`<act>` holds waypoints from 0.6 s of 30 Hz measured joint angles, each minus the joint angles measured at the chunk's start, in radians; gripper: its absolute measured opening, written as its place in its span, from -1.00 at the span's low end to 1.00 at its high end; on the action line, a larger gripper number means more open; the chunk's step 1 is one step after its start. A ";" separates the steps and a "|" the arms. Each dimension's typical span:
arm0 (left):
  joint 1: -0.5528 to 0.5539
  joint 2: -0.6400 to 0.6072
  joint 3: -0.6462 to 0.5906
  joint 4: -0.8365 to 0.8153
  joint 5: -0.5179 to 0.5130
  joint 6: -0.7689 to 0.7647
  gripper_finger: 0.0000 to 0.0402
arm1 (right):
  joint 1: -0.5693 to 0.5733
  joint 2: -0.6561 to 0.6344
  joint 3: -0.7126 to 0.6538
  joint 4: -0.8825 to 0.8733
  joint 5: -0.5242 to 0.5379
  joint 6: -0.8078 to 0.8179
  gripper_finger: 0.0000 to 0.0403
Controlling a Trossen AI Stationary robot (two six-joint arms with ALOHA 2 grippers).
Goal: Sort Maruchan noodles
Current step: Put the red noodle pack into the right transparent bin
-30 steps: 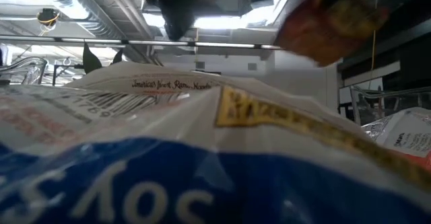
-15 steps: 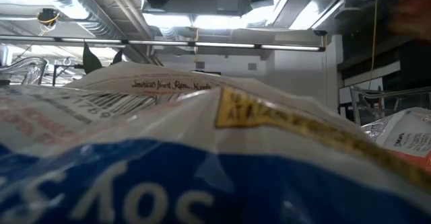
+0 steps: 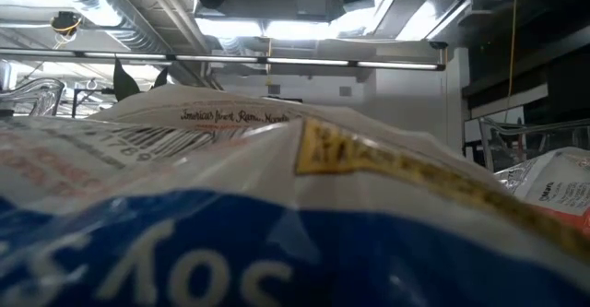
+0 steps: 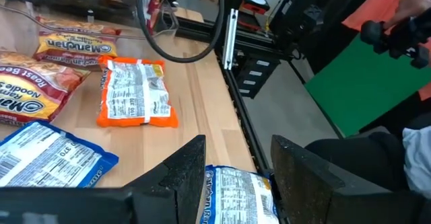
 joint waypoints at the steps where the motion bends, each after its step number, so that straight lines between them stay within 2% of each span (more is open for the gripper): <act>1: 0.000 0.000 0.000 0.000 0.000 0.000 -0.19 | 0.000 0.000 -0.007 0.006 -0.003 -0.017 -0.59; 6: 0.000 0.000 0.000 0.000 -0.006 0.000 -0.19 | 0.000 0.000 -0.049 0.086 -0.005 -0.100 -0.59; 10: 0.000 0.000 0.000 -0.012 -0.007 -0.001 -0.19 | 0.000 0.000 -0.113 0.172 -0.045 -0.106 -0.59; 14: 0.000 0.000 0.000 -0.024 -0.012 -0.001 -0.19 | 0.000 0.000 -0.146 0.204 -0.025 -0.089 -0.59; 16: 0.000 0.000 0.000 -0.027 -0.029 -0.001 -0.19 | 0.000 0.000 -0.147 0.205 -0.004 -0.091 -0.48; 18: 0.000 -0.001 0.000 -0.029 -0.036 -0.001 -0.19 | 0.000 0.000 -0.147 0.207 0.017 -0.088 -0.22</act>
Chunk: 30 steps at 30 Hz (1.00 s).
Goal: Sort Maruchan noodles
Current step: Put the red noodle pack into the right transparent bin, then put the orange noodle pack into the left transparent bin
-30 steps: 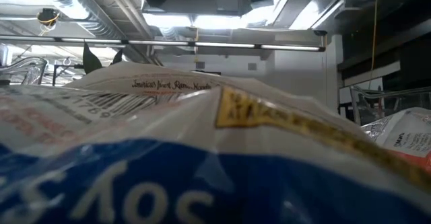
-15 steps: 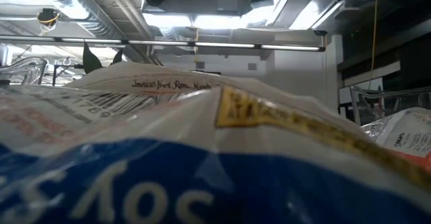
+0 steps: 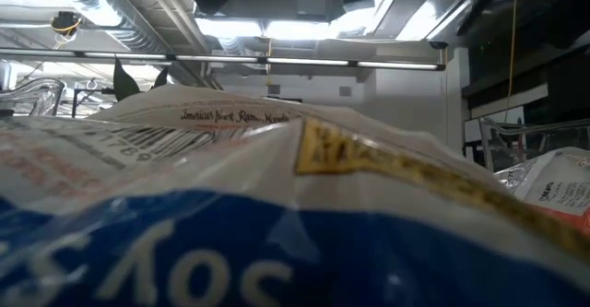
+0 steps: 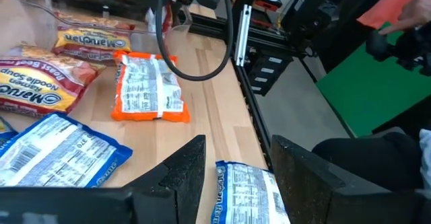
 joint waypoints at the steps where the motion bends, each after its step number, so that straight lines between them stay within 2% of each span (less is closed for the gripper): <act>1: 0.000 0.000 0.000 0.001 -0.002 0.000 -0.19 | 0.000 0.000 0.003 -0.007 0.006 0.001 -0.09; 5: 0.001 0.007 0.000 0.007 -0.023 0.024 -0.19 | 0.000 0.000 0.062 -0.084 0.045 0.012 0.33; 8: 0.006 0.048 0.001 0.062 -0.049 0.056 -0.19 | 0.000 0.000 0.148 -0.141 0.094 0.015 0.42; 11: 0.023 0.127 0.001 0.201 -0.032 0.094 -0.19 | 0.000 0.000 0.260 -0.159 0.166 0.023 0.39; 14: 0.046 0.238 0.002 0.386 0.001 0.130 -0.19 | 0.004 0.000 0.368 -0.092 0.311 0.026 0.30; 19: 0.097 0.434 0.003 0.647 0.013 0.141 -0.19 | 0.056 0.027 0.415 0.095 0.524 -0.072 0.17; 21: 0.112 0.503 0.029 0.669 0.024 0.144 -0.19 | 0.082 0.052 0.415 0.100 0.567 -0.085 0.12; 26: 0.115 0.659 0.175 0.627 0.075 0.165 -0.19 | 0.114 0.134 0.414 0.065 0.566 -0.100 0.04; 30: 0.109 0.748 0.318 0.476 0.016 0.257 -0.19 | 0.121 0.191 0.414 0.056 0.559 -0.112 0.03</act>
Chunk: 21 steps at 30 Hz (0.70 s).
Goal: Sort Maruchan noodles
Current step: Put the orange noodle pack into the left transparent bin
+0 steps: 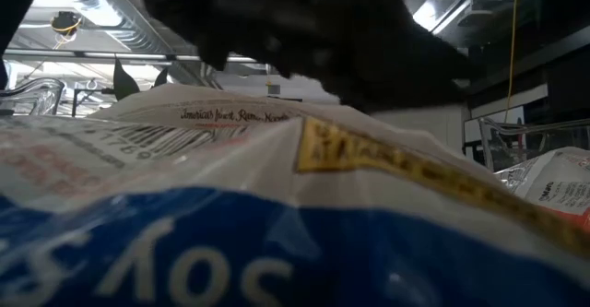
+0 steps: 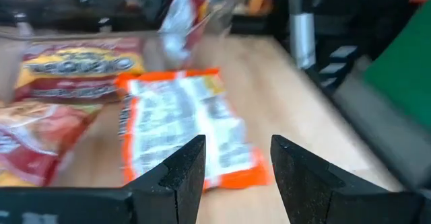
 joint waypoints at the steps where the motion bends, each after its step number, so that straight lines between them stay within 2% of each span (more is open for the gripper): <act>1: 0.002 0.018 0.031 -0.042 -0.014 0.024 -0.19 | 0.000 0.014 0.000 0.001 0.000 -0.010 0.03; 7: 0.033 0.108 0.159 -0.142 -0.025 0.060 -0.19 | 0.012 0.072 -0.001 0.001 0.010 -0.064 0.03; 13: 0.065 0.152 0.174 -0.181 0.028 0.034 -0.19 | 0.012 0.121 -0.003 -0.002 0.000 -0.120 0.03; 21: 0.060 0.168 0.177 -0.244 0.027 0.030 -0.19 | 0.011 0.223 -0.003 0.006 0.026 -0.212 0.03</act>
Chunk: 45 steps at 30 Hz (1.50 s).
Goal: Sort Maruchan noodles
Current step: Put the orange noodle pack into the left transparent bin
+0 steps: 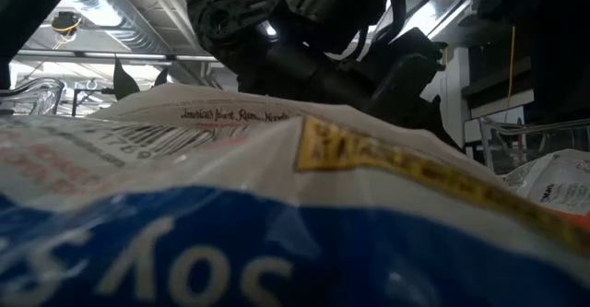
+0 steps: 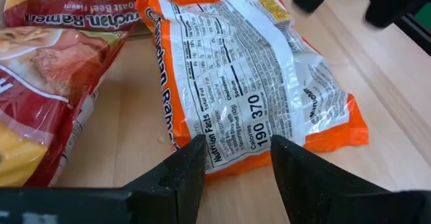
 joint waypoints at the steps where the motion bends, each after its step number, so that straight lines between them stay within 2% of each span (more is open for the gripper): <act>1: 0.000 0.000 0.000 -0.010 -0.003 0.000 -0.19 | 0.000 0.013 0.000 0.000 0.000 -0.010 0.03; 15: 0.021 -0.004 0.002 -0.107 0.016 -0.055 -0.19 | 0.081 0.137 0.000 0.028 0.105 0.000 0.03; 21: 0.035 -0.002 0.002 -0.129 0.043 -0.069 -0.19 | 0.084 0.136 -0.033 0.042 0.252 0.031 0.03; 26: 0.049 -0.004 0.002 -0.149 0.053 -0.096 -0.19 | 0.075 0.129 -0.109 0.167 0.204 0.039 0.03; 30: 0.050 -0.005 0.002 -0.162 0.051 -0.100 -0.19 | 0.089 0.129 -0.100 0.137 0.195 0.111 0.03; 33: 0.050 -0.005 0.002 -0.162 0.051 -0.110 -0.19 | 0.099 0.131 -0.041 0.069 0.152 0.102 0.03; 37: 0.051 -0.006 0.002 -0.162 0.045 -0.128 -0.19 | 0.112 0.130 0.042 0.002 0.160 0.060 0.03; 39: 0.052 -0.006 0.002 -0.162 0.045 -0.129 -0.19 | 0.122 0.129 0.062 0.002 0.196 0.041 0.03; 45: 0.053 -0.006 0.002 -0.166 0.052 -0.140 -0.19 | 0.145 0.138 0.011 0.026 0.226 0.062 0.03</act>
